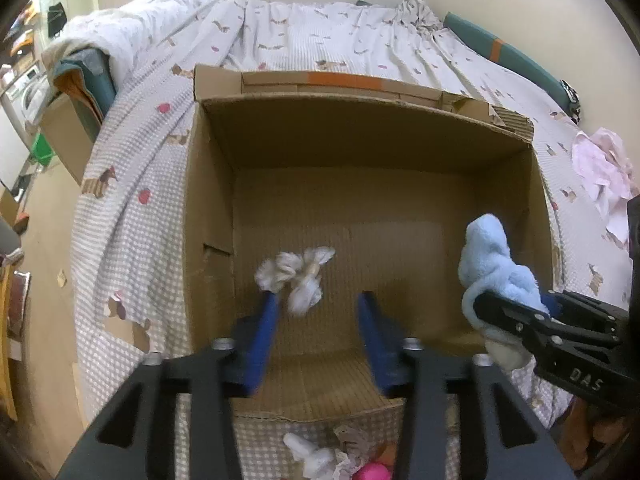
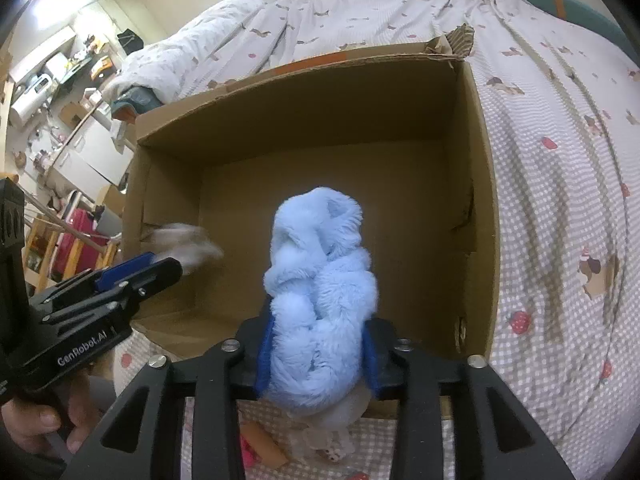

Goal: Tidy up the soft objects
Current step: 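Open both tools to drop the scrunchies into the box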

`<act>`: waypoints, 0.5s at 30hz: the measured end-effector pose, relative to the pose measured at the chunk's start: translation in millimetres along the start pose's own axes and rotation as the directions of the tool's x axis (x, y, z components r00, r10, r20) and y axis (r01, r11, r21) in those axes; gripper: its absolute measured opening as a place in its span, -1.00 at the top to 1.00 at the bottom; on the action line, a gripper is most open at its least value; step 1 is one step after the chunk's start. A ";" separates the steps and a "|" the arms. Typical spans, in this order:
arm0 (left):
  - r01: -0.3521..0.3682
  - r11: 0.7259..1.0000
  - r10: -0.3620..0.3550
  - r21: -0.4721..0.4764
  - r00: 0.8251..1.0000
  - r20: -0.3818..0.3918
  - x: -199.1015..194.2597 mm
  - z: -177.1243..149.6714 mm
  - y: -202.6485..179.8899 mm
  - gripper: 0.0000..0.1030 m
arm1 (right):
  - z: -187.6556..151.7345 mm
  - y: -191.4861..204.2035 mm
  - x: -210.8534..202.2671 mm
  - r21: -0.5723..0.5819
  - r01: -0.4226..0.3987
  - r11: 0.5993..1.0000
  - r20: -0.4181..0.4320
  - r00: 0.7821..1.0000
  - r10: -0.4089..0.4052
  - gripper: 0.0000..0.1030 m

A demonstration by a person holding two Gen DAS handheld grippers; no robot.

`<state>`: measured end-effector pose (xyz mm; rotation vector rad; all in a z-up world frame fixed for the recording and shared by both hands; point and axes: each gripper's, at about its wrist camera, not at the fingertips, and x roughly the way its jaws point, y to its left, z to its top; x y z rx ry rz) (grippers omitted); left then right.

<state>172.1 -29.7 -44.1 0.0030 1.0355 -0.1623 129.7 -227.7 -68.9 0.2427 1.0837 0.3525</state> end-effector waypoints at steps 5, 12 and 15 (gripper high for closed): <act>-0.018 1.000 0.018 0.006 0.999 0.030 -6.7 2.0 -1.7 -0.36 | 1.8 0.7 -4.8 0.011 -0.031 0.999 0.028 0.999 0.031 -0.45; -0.028 1.000 0.028 0.012 0.999 0.023 -5.2 3.0 -0.4 -0.36 | 2.9 -3.8 -9.0 0.029 -0.029 0.999 0.046 0.999 0.028 -0.52; -0.034 0.999 0.034 0.005 0.999 0.026 -6.2 3.0 1.3 -0.36 | 2.2 -2.6 -10.6 0.019 -0.030 0.999 0.046 0.999 0.029 -0.52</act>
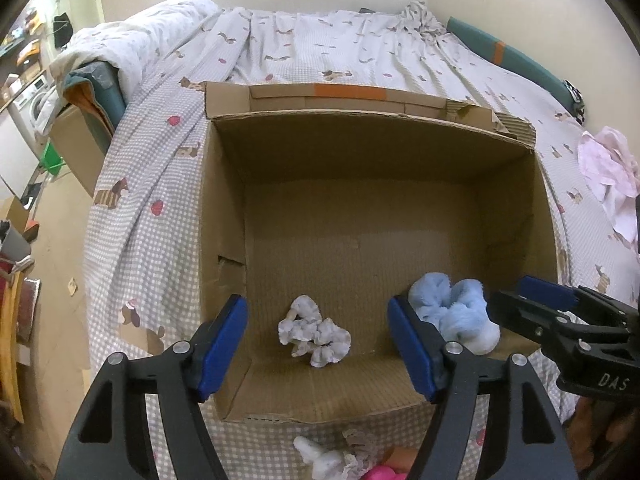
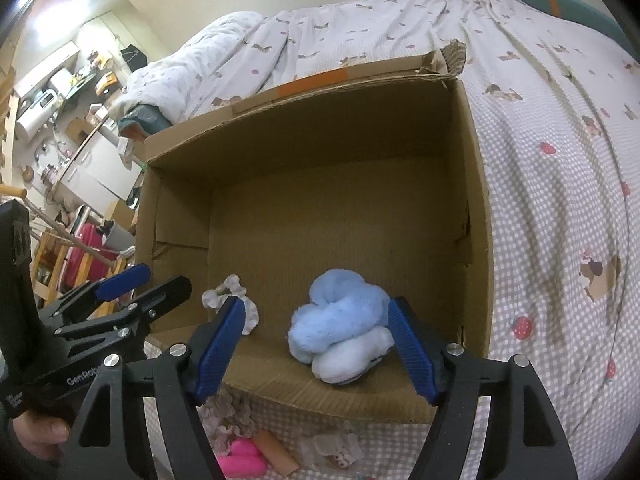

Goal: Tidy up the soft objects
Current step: 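Open both tools to drop the scrunchies into the box, then move the right tool to the clear plastic bag and grasp it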

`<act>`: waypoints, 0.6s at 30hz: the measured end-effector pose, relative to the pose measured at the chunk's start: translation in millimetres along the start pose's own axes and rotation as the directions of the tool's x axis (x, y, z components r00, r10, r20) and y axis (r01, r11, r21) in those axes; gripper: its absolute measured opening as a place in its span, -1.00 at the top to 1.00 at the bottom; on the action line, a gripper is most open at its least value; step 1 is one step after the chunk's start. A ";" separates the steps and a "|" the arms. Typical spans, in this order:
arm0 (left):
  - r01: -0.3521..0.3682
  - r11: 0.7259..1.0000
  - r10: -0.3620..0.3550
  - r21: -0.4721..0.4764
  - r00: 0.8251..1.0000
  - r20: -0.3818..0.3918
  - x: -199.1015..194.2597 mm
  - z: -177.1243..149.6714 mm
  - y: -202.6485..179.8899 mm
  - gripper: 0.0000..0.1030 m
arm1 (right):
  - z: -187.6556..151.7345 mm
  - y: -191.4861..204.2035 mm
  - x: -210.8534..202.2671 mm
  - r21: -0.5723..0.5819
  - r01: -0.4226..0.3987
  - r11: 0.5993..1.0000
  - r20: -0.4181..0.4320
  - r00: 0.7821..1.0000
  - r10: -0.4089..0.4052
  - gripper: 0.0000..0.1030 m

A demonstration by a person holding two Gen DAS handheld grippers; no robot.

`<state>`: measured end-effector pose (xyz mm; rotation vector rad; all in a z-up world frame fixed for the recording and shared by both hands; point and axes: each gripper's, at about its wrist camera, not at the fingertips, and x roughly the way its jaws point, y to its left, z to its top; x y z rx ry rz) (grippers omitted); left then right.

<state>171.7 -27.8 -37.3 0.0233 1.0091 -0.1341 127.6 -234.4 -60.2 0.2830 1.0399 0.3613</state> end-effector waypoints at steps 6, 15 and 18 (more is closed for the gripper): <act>-0.010 1.000 0.010 -0.010 1.000 0.010 -6.1 -0.9 3.3 -0.36 | -1.9 1.8 -7.2 -0.012 0.006 1.000 0.012 1.000 -0.006 -0.52; -0.014 0.998 0.016 -0.054 1.000 0.024 -33.8 -12.3 17.3 -0.36 | -12.8 4.4 -28.0 -0.014 0.030 0.999 0.038 0.999 -0.029 -0.52; -0.018 0.997 0.020 -0.079 1.000 0.014 -40.6 -19.2 22.0 -0.36 | -19.6 5.8 -38.0 -0.022 0.037 0.999 0.039 0.999 -0.036 -0.52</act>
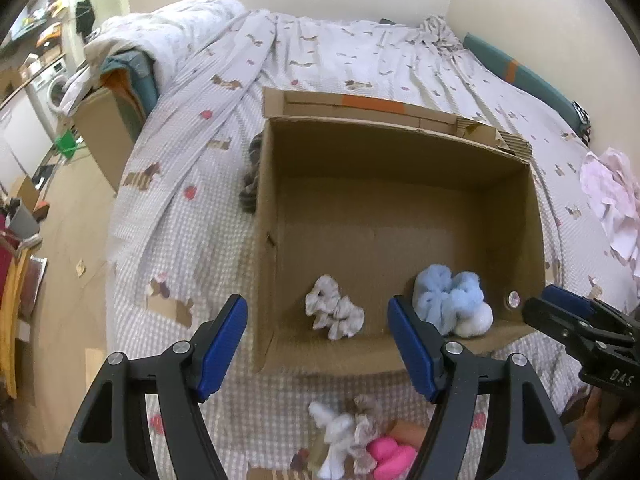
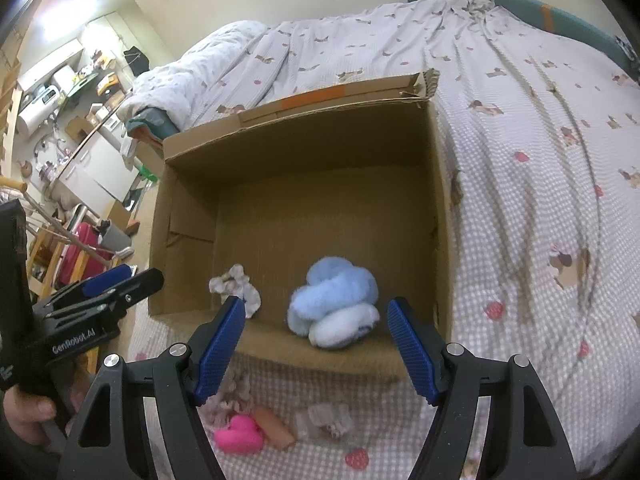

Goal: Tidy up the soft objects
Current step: 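Move the right tool to the clear plastic bag and grasp it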

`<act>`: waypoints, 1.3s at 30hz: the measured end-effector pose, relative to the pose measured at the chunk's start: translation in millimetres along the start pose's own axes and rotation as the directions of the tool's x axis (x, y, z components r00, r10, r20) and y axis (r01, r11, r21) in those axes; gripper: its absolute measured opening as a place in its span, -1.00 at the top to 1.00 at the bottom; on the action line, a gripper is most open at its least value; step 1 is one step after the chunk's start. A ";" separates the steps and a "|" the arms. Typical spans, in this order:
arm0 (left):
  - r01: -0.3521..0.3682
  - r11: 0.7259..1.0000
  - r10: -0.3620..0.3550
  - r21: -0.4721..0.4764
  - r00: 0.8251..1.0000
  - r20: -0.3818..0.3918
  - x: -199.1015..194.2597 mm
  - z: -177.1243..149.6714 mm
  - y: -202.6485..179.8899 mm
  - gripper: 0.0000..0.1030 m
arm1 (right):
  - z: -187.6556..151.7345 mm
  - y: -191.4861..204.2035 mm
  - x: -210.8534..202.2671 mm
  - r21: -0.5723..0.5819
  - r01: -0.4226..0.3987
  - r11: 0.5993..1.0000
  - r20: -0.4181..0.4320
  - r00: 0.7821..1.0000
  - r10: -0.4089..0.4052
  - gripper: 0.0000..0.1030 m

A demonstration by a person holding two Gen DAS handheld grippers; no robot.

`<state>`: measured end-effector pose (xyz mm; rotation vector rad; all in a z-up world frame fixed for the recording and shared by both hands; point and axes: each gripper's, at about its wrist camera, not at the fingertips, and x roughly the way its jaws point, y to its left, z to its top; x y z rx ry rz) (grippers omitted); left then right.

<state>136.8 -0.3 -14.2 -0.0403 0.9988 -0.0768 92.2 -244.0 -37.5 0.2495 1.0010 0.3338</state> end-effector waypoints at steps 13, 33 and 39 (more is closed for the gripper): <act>-0.020 0.999 0.020 -0.027 1.000 -0.007 -33.4 -41.9 14.0 -0.36 | -39.0 2.6 -31.0 0.008 0.014 1.000 -0.006 1.000 -0.014 -0.52; -0.070 0.977 0.055 -0.204 0.996 -0.076 -29.1 -74.1 54.3 -0.36 | -74.1 -21.4 -8.0 0.157 0.057 0.986 -0.150 0.988 -0.034 -0.52; -0.074 0.967 0.048 -0.242 0.992 -0.115 -19.1 -75.0 58.7 -0.36 | -81.0 -19.9 26.6 0.137 0.119 0.983 -0.268 0.960 -0.079 -0.52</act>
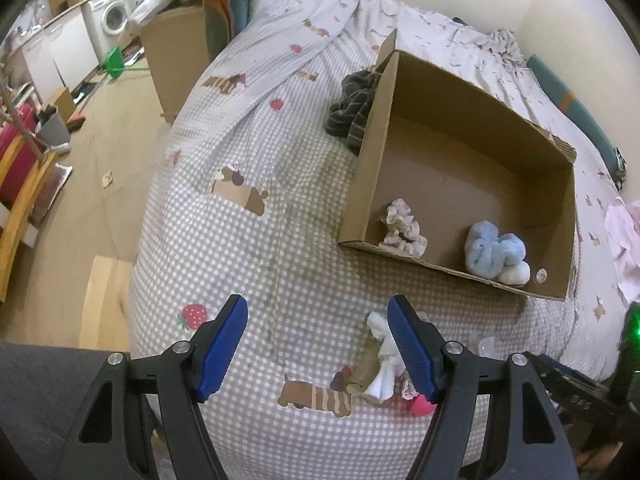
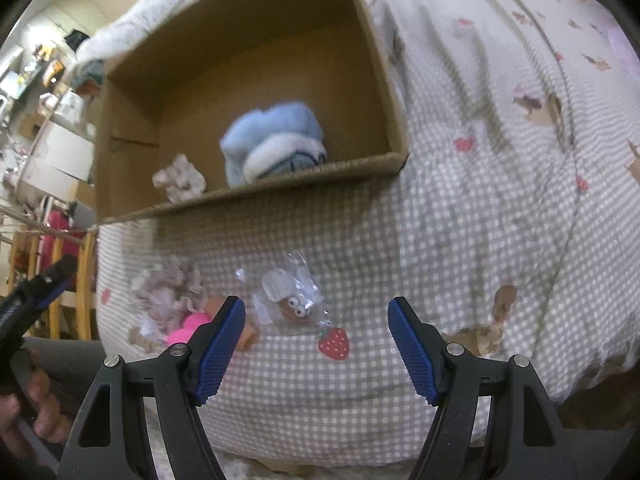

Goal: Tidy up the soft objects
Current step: 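Move the right tool to the clear plastic bag and grasp it, then grasp the white cloth with the left tool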

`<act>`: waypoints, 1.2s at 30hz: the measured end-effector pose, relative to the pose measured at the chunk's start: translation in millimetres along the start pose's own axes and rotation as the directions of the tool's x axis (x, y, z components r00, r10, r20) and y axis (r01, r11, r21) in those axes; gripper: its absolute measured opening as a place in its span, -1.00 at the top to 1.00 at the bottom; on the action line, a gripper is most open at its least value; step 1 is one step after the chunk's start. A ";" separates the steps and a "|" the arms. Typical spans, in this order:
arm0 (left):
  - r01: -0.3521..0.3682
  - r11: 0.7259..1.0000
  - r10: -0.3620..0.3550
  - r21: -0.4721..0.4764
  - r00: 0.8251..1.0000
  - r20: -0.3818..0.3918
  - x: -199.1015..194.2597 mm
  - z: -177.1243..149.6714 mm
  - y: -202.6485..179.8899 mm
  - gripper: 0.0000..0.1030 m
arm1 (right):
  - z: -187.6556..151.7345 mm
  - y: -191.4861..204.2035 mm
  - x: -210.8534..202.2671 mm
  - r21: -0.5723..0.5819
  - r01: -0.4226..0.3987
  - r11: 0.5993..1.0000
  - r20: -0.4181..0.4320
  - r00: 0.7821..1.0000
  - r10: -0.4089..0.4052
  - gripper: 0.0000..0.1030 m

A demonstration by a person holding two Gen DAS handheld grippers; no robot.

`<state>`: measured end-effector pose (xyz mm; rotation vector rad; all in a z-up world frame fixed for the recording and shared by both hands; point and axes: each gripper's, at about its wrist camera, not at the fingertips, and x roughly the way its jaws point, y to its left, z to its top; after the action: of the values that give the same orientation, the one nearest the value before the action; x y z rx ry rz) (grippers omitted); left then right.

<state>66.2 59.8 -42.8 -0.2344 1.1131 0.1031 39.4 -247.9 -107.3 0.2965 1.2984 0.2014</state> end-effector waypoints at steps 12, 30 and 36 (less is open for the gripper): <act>0.000 0.999 -0.001 -0.036 1.000 -0.030 6.8 0.1 6.6 -0.36 | 11.7 39.5 67.6 -0.139 0.101 0.985 -0.126 0.985 -0.119 -0.50; 0.057 0.998 -0.058 -0.009 0.964 -0.258 77.4 -10.0 -13.5 -0.30 | 7.9 -0.8 5.8 -0.037 0.068 0.997 0.023 0.997 -0.067 0.69; 0.148 0.989 -0.143 -0.010 0.937 -0.318 92.0 -15.6 -30.2 -0.30 | 2.8 -8.3 -13.1 -0.024 0.025 0.999 0.056 0.998 -0.023 0.69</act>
<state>99.0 23.7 -127.9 -0.3286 1.4128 -0.0779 38.5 -260.0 -97.4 0.2639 1.2434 0.1872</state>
